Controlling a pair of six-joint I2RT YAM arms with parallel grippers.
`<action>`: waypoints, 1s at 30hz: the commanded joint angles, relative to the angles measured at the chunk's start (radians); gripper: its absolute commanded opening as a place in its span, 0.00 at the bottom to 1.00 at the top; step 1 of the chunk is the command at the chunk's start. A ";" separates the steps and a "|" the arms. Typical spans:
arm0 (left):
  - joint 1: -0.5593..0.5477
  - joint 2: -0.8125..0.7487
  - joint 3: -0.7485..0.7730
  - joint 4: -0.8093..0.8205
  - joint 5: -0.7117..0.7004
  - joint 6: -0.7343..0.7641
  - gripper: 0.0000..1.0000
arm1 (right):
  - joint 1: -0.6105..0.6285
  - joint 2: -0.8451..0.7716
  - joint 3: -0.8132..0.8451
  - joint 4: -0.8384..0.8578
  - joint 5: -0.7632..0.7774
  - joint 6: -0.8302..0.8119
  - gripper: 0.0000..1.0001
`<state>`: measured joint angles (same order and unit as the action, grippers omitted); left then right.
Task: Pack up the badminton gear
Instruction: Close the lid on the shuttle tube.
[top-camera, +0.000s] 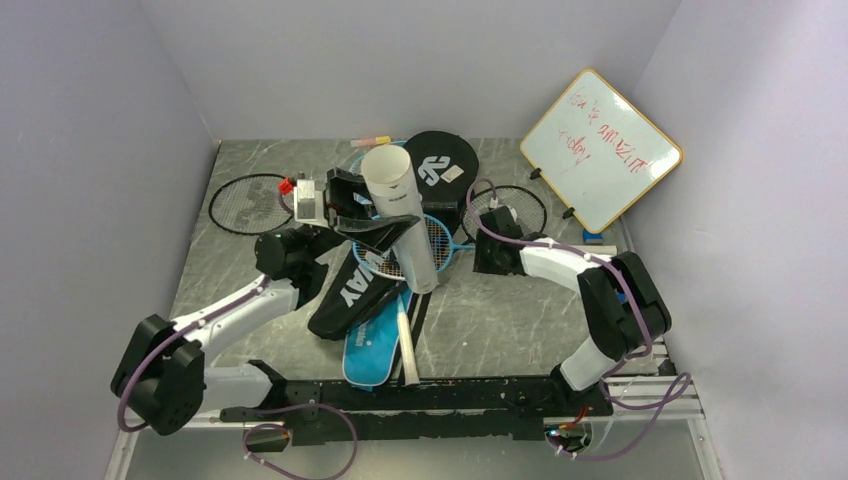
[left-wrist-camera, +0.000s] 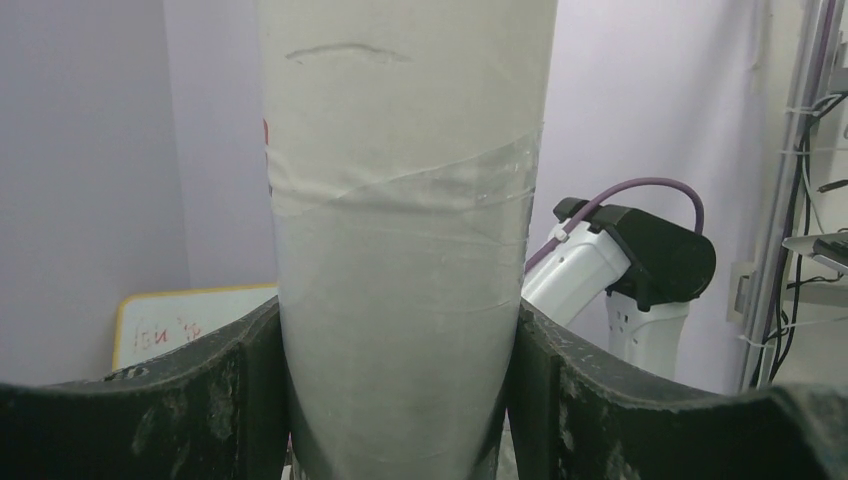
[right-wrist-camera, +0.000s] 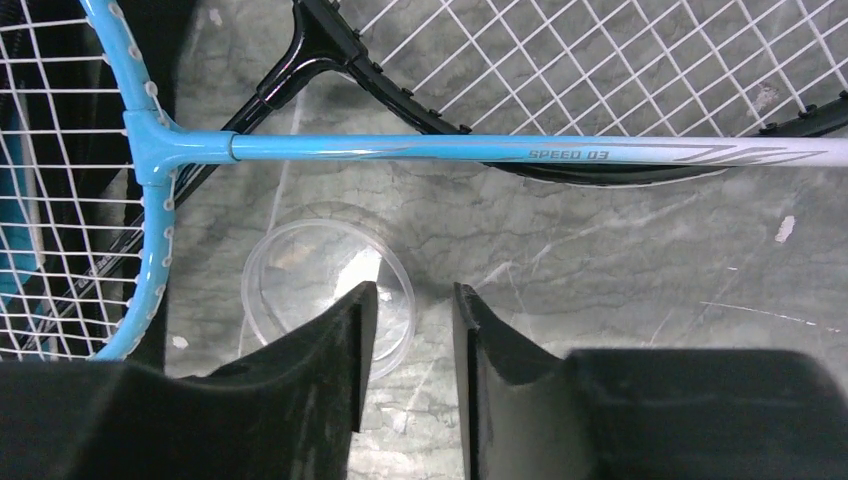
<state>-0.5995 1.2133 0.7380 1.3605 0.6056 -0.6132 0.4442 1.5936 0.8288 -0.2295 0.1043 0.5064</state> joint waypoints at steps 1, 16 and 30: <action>-0.032 0.047 -0.026 0.216 0.004 0.015 0.50 | 0.007 0.018 -0.007 0.042 0.022 0.002 0.35; -0.221 0.210 -0.111 0.292 -0.077 0.245 0.53 | -0.010 -0.297 0.147 -0.249 0.278 0.112 0.00; -0.347 0.484 -0.032 0.472 -0.144 0.387 0.57 | -0.013 -0.392 0.714 -0.627 0.339 0.173 0.00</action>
<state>-0.9348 1.6421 0.7033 1.5448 0.4698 -0.3283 0.4324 1.1717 1.3712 -0.6994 0.4618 0.6670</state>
